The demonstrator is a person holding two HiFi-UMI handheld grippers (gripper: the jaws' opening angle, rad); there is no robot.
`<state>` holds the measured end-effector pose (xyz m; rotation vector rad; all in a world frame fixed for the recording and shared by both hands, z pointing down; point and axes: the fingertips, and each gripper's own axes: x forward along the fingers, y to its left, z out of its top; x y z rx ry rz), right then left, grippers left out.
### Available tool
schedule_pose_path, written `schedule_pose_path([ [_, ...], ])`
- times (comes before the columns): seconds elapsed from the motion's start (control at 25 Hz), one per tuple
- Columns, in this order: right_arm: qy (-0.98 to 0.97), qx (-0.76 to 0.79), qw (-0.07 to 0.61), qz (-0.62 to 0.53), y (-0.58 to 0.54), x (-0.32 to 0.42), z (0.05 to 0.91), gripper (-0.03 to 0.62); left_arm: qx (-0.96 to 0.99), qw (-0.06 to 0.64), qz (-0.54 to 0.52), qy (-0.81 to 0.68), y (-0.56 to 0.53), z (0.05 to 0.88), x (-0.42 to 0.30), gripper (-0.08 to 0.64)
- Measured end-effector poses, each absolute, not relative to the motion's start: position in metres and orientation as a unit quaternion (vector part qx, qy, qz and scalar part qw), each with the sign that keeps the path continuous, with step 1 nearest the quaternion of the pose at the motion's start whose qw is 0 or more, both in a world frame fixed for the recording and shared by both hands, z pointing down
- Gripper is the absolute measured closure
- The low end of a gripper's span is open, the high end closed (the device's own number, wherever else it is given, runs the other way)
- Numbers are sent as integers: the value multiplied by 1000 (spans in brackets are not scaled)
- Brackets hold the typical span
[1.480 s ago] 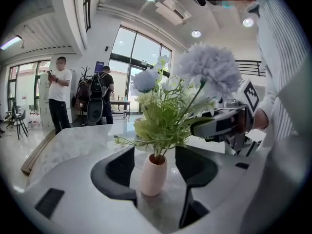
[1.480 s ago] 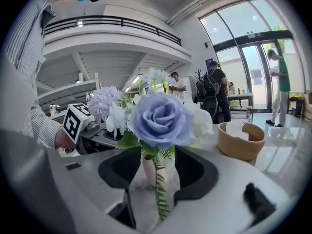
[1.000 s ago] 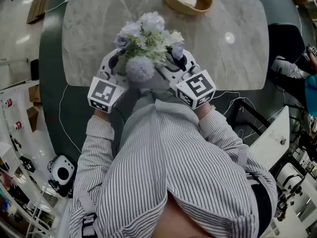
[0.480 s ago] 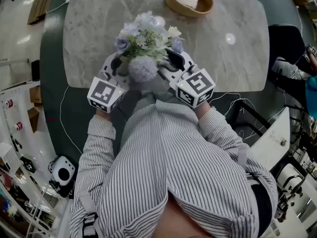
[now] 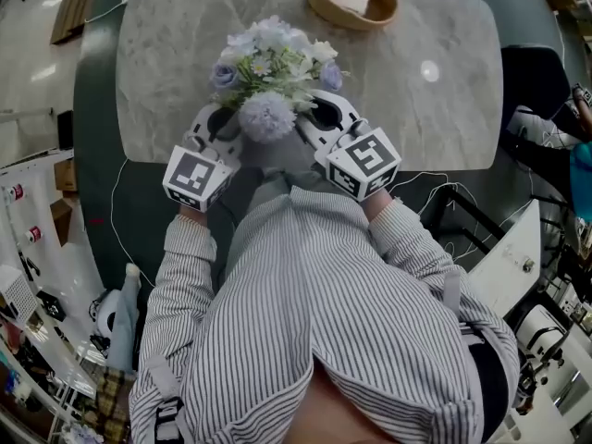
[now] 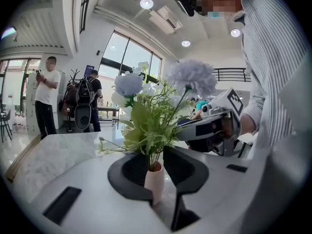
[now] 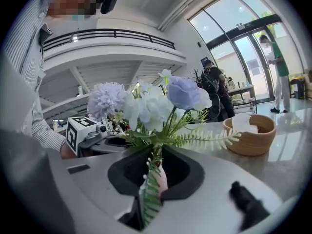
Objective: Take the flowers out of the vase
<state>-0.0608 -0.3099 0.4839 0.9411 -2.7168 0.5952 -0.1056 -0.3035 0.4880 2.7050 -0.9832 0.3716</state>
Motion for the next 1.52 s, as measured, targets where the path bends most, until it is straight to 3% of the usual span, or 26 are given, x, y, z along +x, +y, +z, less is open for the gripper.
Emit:
schedule_pose_path([
  [0.44, -923, 315, 103, 195, -313, -63, 481, 546, 917, 122, 130, -356, -306, 488, -109, 525],
  [1.52, -941, 311, 72, 111, -313, -61, 413, 549, 918, 62, 76, -385, -303, 422, -106, 534],
])
